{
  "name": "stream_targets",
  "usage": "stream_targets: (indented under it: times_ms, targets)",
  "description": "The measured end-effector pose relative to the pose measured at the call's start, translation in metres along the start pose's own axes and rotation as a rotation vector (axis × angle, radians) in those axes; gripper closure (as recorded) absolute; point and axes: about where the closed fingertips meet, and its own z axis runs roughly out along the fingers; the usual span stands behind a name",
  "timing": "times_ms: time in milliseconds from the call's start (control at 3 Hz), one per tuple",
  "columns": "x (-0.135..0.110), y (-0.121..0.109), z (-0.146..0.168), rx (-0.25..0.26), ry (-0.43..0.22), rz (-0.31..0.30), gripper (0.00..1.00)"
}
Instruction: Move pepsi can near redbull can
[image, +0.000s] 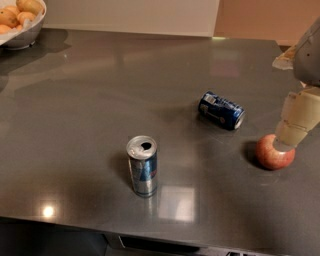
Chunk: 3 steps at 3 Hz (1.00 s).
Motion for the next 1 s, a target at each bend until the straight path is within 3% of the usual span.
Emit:
stream_targets:
  times_ms: [333,1000]
  targets:
    - [0.001,-0.005,-0.002,0.015,0.002,0.009,0.0]
    - [0.005,-0.045,0.039,-0.026,0.037,0.075,0.0]
